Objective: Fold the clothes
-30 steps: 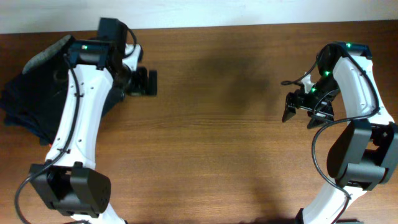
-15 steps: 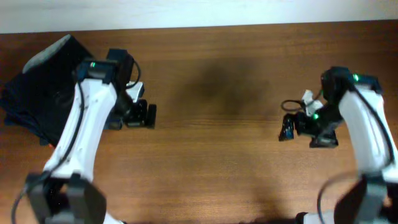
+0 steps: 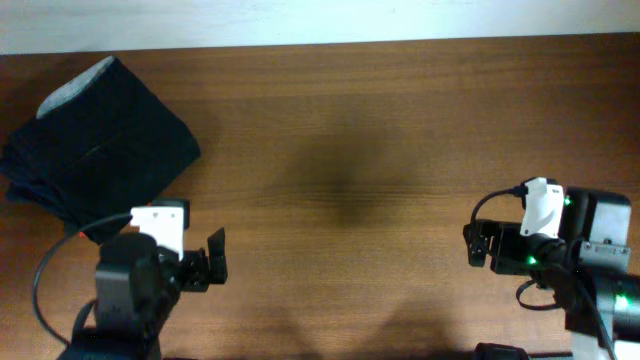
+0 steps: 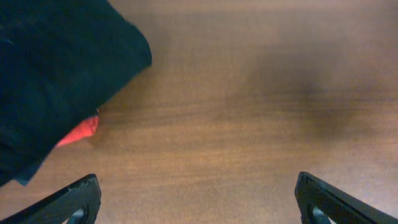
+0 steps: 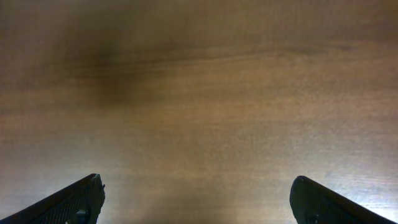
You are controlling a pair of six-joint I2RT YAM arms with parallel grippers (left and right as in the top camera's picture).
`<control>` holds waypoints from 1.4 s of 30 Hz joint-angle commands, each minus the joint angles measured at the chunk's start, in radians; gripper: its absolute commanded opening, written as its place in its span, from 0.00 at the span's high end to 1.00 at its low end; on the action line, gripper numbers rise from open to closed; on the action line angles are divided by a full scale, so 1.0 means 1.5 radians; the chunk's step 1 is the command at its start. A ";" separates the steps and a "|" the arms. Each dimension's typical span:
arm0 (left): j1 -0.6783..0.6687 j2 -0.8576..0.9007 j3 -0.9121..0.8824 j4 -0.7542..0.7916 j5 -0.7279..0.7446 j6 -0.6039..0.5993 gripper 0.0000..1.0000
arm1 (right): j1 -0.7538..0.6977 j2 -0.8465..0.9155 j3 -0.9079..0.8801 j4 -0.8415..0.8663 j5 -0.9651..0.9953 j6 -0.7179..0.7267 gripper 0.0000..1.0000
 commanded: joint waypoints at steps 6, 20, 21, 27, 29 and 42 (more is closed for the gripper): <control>0.001 -0.075 -0.014 0.005 -0.007 -0.004 0.01 | 0.001 -0.009 -0.007 0.004 0.013 0.007 0.01; 0.001 -0.075 -0.014 0.005 -0.007 -0.004 0.01 | 0.001 0.050 -0.007 0.005 0.018 0.003 0.01; 0.001 -0.075 -0.014 0.005 -0.007 -0.004 0.01 | 0.001 0.040 -0.007 0.006 0.036 0.000 0.01; 0.001 -0.075 -0.014 0.005 -0.007 -0.004 0.01 | 0.029 -0.065 -0.007 -0.006 0.049 -0.001 0.01; 0.001 -0.075 -0.014 0.005 -0.007 -0.004 0.01 | 0.045 -0.107 -0.012 0.013 0.074 -0.020 0.01; 0.001 -0.075 -0.014 0.005 -0.007 -0.004 0.01 | 0.066 -0.469 -0.353 0.440 0.060 -0.065 0.01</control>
